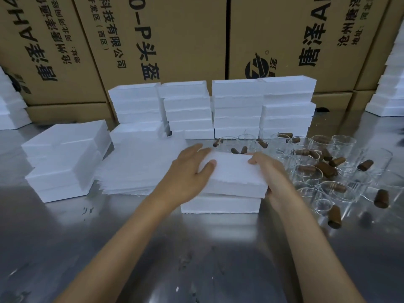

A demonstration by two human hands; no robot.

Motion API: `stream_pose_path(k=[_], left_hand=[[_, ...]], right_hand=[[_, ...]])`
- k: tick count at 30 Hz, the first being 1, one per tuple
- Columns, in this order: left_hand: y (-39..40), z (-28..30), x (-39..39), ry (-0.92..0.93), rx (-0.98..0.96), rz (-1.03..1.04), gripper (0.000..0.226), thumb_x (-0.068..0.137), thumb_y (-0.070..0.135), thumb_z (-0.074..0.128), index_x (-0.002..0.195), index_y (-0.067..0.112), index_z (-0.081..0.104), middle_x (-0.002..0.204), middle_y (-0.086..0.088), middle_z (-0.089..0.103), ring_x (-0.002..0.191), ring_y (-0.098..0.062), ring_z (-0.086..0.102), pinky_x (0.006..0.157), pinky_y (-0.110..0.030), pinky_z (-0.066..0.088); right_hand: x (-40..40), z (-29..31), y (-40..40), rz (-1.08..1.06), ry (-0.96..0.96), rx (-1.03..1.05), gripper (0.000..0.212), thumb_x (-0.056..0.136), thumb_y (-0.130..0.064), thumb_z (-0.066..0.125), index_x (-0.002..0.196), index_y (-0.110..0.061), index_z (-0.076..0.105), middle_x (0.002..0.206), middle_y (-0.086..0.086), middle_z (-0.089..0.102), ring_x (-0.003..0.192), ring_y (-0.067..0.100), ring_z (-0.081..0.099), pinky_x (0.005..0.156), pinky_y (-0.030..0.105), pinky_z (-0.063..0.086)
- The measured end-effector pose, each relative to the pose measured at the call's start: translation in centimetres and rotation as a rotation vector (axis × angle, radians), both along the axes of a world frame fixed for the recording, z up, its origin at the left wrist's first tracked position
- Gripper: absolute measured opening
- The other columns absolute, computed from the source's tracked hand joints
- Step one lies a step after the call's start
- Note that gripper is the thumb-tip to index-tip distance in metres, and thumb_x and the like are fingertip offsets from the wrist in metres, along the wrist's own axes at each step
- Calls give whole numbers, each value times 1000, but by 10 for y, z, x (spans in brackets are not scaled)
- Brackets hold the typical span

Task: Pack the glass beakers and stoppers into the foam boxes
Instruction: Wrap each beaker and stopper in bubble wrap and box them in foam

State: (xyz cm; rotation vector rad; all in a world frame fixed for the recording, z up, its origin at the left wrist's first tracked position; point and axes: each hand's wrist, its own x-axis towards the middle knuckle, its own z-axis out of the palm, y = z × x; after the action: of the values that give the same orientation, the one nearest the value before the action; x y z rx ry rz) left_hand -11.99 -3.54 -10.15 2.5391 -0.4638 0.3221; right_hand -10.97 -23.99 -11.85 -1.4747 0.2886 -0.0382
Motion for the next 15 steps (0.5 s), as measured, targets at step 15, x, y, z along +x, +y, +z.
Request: stream_pose_path(k=[15], left_hand=[[3, -12, -11, 77, 103, 2, 50, 106, 39, 33, 153, 21, 34, 161, 0, 26, 149, -13, 16, 110, -13, 5]], right_hand=[[-5, -4, 5, 130, 98, -96, 33, 57, -48, 58, 87, -44, 72, 152, 1, 40, 136, 26, 45, 101, 45, 38]])
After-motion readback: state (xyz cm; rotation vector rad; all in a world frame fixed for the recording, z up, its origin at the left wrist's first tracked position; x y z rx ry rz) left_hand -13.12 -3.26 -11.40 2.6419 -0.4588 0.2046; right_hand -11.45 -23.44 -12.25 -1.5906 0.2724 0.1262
